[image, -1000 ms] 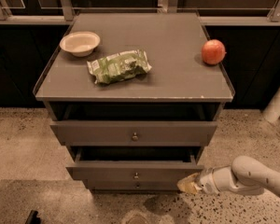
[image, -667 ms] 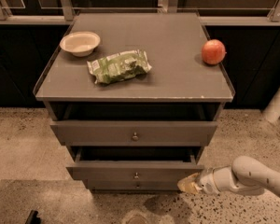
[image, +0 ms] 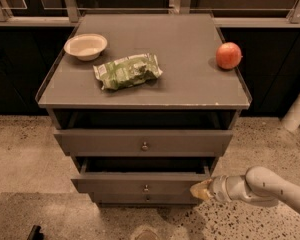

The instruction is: Close middle drawer

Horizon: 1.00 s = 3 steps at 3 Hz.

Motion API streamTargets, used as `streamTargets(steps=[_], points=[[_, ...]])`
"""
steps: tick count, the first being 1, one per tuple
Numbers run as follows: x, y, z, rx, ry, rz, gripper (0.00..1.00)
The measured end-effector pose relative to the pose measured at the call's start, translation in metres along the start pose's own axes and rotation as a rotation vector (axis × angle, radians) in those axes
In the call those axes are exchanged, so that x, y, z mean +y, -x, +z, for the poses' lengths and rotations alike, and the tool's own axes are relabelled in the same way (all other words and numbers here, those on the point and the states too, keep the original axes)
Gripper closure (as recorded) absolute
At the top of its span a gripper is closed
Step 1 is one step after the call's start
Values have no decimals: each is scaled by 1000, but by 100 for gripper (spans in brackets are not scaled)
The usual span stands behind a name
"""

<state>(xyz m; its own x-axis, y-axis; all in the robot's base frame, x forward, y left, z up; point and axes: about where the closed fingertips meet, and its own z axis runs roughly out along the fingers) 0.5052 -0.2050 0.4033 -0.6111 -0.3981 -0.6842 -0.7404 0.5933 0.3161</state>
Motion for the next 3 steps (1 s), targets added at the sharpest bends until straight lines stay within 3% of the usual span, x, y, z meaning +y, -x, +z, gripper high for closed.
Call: streamTargets(steps=[3], points=[[-40, 50, -2, -75, -127, -82, 100]])
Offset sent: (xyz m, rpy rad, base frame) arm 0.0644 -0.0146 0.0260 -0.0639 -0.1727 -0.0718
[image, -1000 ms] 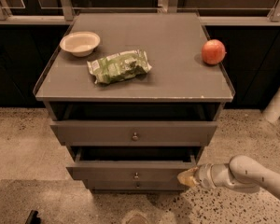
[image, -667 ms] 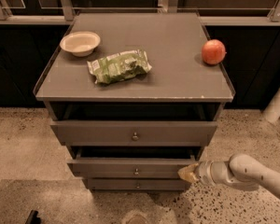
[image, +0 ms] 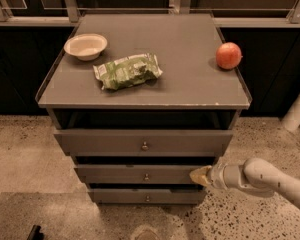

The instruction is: Close middle drawer

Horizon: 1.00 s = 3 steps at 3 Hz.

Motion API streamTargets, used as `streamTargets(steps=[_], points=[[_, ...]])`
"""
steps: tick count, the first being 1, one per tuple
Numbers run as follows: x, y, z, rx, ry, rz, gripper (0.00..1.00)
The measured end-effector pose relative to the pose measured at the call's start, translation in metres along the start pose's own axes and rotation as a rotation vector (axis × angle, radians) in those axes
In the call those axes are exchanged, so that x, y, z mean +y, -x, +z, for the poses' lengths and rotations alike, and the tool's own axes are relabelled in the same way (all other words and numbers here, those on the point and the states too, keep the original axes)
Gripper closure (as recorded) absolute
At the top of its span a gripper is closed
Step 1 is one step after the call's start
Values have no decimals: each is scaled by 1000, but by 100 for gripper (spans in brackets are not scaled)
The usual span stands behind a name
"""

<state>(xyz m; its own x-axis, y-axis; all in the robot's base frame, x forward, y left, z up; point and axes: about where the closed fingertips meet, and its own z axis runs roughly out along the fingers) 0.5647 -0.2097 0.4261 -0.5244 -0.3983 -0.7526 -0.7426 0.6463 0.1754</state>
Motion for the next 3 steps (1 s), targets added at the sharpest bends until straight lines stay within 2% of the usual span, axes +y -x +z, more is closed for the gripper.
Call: streamTargets(steps=[2, 3], points=[[1, 3, 0, -2, -9, -5, 100], [17, -22, -37, -15, -24, 85, 100]])
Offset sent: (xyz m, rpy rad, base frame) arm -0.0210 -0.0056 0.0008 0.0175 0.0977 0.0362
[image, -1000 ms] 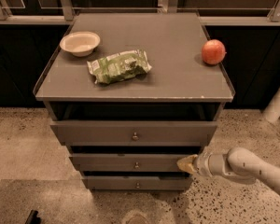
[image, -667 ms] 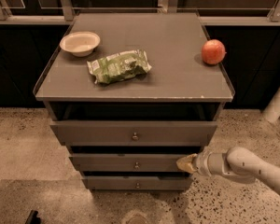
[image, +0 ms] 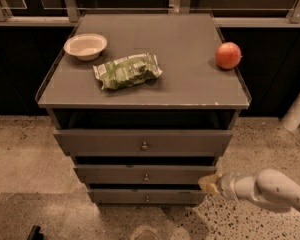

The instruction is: Close middle drawer

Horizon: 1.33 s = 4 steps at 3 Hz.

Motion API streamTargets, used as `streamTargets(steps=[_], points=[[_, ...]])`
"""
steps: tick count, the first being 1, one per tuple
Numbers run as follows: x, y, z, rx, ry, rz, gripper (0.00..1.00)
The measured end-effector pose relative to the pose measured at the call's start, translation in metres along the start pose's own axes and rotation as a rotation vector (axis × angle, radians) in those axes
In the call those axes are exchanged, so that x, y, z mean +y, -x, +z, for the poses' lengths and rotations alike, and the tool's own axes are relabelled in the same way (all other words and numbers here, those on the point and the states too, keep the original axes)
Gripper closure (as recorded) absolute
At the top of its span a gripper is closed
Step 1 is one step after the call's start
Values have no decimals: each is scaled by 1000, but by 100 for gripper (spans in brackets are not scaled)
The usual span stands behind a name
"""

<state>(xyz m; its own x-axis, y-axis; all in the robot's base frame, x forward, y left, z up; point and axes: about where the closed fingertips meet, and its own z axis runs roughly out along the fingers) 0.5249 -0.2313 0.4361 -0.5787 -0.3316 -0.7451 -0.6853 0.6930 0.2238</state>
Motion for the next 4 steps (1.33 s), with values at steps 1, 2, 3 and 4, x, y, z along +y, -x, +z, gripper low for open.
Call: streamTargets(steps=[1, 2, 3, 4], points=[[27, -14, -36, 32, 4, 34, 81], [30, -14, -37, 36, 6, 31, 58], [30, -14, -37, 36, 6, 31, 34], [30, -14, -37, 36, 6, 31, 11]])
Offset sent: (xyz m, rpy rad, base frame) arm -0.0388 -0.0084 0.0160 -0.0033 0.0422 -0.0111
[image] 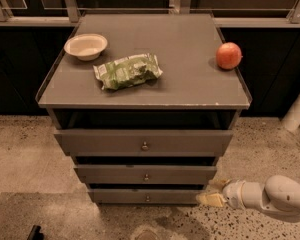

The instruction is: Close middle drawer

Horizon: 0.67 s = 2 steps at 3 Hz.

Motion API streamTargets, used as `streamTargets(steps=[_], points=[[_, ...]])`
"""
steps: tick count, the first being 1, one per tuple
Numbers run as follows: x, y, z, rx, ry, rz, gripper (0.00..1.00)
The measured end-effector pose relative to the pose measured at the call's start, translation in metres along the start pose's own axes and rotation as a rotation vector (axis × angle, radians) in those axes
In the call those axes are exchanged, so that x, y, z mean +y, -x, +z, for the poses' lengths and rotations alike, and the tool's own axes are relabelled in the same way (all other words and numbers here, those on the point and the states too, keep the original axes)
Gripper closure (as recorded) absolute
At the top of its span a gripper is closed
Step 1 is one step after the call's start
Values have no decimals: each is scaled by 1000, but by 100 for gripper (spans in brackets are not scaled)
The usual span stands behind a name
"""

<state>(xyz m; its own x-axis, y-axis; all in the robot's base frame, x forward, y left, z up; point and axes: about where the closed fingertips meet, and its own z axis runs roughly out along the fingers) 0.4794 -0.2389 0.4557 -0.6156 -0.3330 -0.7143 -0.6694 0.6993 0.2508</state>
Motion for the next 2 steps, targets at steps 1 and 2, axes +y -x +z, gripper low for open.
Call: streamTargets(steps=[1, 2], points=[[0, 0, 0, 0, 0, 0, 0], [0, 0, 0, 0, 0, 0, 0]])
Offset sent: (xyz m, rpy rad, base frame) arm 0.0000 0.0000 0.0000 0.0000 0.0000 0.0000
